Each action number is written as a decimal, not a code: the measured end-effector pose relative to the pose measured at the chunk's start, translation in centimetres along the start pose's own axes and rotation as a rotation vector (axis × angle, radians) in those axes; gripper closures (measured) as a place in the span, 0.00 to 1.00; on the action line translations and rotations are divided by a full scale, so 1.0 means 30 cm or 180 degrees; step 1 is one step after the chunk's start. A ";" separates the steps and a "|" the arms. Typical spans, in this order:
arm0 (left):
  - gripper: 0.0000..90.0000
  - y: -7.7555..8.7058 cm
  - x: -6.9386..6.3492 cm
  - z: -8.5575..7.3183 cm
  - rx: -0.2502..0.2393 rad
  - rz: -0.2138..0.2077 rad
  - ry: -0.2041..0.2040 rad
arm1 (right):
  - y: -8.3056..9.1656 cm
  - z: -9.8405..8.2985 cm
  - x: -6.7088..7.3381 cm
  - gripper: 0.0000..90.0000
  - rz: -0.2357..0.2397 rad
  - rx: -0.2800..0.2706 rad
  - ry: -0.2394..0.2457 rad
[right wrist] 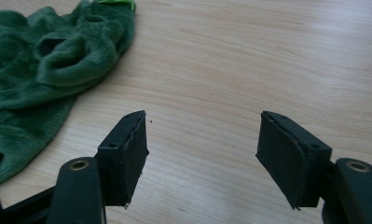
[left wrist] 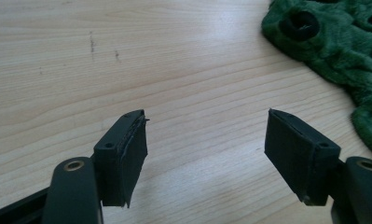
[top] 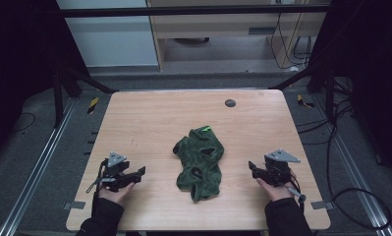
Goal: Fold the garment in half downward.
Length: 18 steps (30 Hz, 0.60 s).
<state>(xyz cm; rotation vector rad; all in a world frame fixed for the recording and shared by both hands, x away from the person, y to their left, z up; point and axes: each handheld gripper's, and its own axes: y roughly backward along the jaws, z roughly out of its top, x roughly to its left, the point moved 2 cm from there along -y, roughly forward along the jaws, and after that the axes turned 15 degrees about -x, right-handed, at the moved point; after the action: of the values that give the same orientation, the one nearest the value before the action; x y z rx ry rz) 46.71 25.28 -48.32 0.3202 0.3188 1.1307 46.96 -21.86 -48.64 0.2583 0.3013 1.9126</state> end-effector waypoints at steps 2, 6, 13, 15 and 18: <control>0.33 0.000 -0.011 0.003 -0.0017 -0.0019 -0.0014 | 0.004 0.003 0.007 0.37 0.0036 -0.0012 -0.0002; 0.33 -0.003 -0.022 0.007 -0.0030 -0.0057 -0.0021 | 0.007 0.008 0.017 0.37 0.0082 -0.0001 -0.0020; 0.33 -0.001 -0.019 0.028 -0.0067 -0.0128 -0.0013 | 0.007 0.021 0.048 0.38 0.0195 0.0004 -0.0023; 0.33 0.003 -0.015 0.037 -0.0086 -0.0125 0.0004 | 0.006 0.031 0.056 0.38 0.0234 -0.0012 -0.0019; 0.33 0.010 -0.011 0.052 -0.0129 -0.0123 0.0006 | 0.008 0.046 0.059 0.39 0.0280 -0.0053 -0.0035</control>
<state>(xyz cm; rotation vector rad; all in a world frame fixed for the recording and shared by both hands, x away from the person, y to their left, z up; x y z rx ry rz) 46.96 24.96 -46.76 0.2760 0.3023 1.0981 46.57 -20.16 -47.20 0.2748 0.2702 1.9989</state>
